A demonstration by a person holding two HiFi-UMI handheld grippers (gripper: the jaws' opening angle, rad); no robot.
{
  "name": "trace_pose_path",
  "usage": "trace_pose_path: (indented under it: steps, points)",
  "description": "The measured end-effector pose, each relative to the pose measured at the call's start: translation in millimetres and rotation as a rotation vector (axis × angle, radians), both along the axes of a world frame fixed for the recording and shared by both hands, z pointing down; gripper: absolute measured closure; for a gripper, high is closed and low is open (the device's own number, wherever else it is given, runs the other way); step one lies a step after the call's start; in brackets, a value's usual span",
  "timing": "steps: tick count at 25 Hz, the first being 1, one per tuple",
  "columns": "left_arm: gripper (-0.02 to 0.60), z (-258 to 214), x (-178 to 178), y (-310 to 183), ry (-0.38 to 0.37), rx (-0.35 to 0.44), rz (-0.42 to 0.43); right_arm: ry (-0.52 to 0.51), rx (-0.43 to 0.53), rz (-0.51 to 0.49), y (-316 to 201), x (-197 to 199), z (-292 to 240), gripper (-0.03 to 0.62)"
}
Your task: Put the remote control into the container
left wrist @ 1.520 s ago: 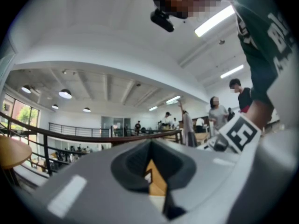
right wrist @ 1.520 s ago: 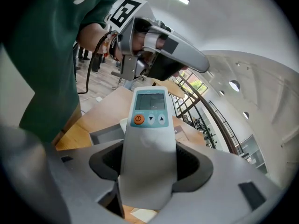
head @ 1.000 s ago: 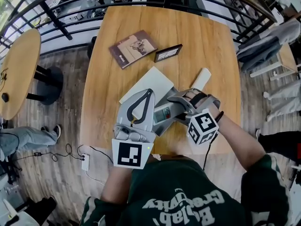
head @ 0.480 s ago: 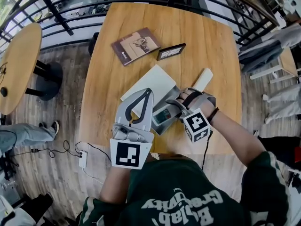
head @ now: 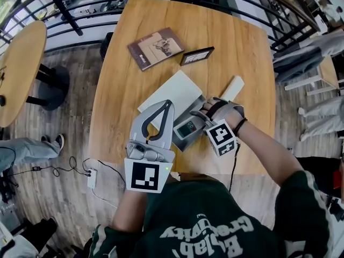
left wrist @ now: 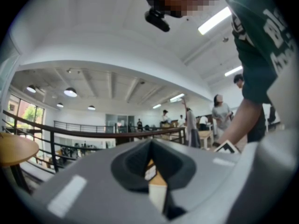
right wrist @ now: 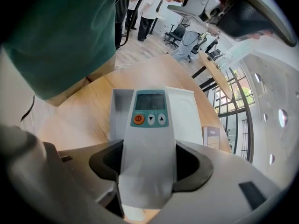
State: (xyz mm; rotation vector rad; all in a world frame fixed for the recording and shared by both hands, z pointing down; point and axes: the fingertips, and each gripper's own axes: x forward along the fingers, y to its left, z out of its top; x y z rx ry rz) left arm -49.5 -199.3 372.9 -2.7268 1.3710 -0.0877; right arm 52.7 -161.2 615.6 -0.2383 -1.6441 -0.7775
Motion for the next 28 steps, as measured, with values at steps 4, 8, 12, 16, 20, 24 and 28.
trace_pose_path:
  steps: [4,8,12,16,20,24,28]
  points:
    - [0.580,0,1,1,0.004,-0.003,0.002,0.033,-0.019,-0.018,2,3,12,0.298]
    - [0.580,3,-1,2,-0.008,-0.005,-0.002,0.054,-0.035,-0.025,2,4,23,0.298]
    - [0.580,4,-3,3,-0.008,-0.009,-0.002,0.075,-0.052,-0.035,2,3,31,0.298]
    - [0.580,4,-2,5,0.003,-0.016,-0.001,0.092,-0.061,-0.049,3,1,38,0.298]
    - [0.580,5,2,7,0.008,-0.018,0.001,0.104,-0.072,-0.050,3,1,44,0.298]
    - [0.580,6,2,6,0.013,-0.018,0.000,0.113,-0.078,-0.057,2,0,50,0.298]
    - [0.580,7,0,5,0.014,-0.023,-0.006,0.122,-0.093,-0.063,2,-1,56,0.298]
